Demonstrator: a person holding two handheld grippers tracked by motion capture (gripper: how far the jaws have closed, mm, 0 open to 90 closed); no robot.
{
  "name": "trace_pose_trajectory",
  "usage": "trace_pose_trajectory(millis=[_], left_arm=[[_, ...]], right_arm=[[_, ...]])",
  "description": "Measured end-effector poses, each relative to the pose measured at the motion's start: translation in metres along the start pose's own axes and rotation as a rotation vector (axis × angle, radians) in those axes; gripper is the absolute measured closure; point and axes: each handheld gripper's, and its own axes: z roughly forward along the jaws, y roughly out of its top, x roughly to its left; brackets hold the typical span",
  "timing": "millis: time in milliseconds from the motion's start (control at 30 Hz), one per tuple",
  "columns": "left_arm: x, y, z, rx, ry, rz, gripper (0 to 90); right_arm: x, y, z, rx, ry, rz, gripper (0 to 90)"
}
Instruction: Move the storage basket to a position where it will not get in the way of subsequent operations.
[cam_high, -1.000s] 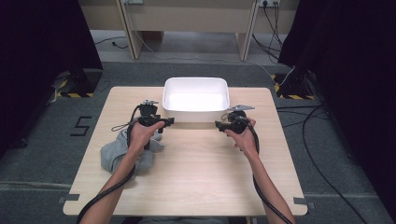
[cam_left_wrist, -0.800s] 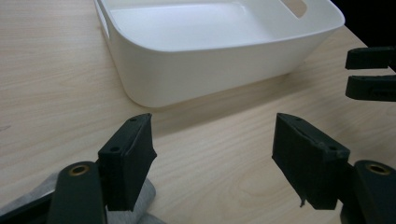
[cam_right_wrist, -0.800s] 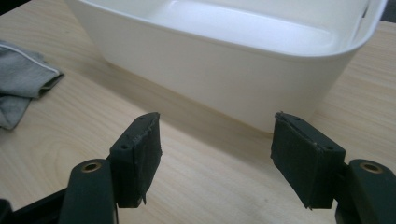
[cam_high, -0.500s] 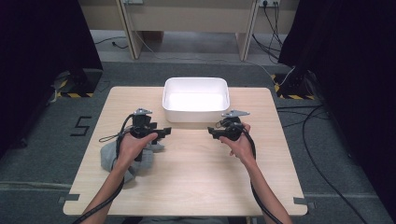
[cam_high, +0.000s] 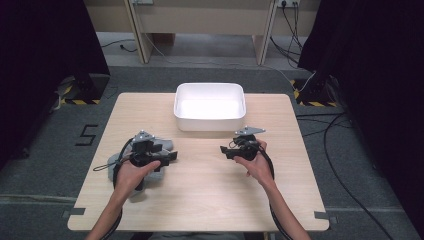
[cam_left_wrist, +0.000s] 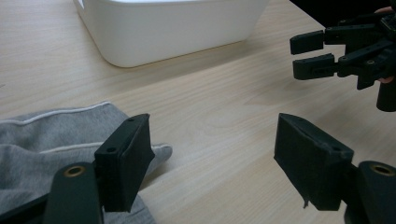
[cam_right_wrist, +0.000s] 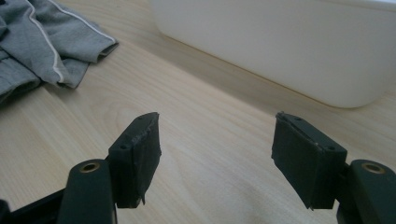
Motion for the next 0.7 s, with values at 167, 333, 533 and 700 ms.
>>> trace_pose_trajectory(millis=[167,333,533,700], left_arm=[[-0.001,-0.009,-0.008,-0.010,0.010,0.003,26.4],[0.003,-0.020,-0.020,-0.018,0.027,0.001,26.4],[0.010,-0.027,-0.029,-0.024,0.053,-0.006,26.4],[0.016,-0.033,-0.038,-0.031,0.088,-0.013,26.4]], right_arm=[[0.005,-0.002,0.000,-0.008,0.015,0.002,32.8],[0.013,-0.006,0.001,-0.005,0.026,-0.013,32.8],[0.019,-0.005,0.000,-0.008,0.040,-0.024,32.8],[0.027,-0.004,0.000,-0.010,0.056,-0.033,32.8]])
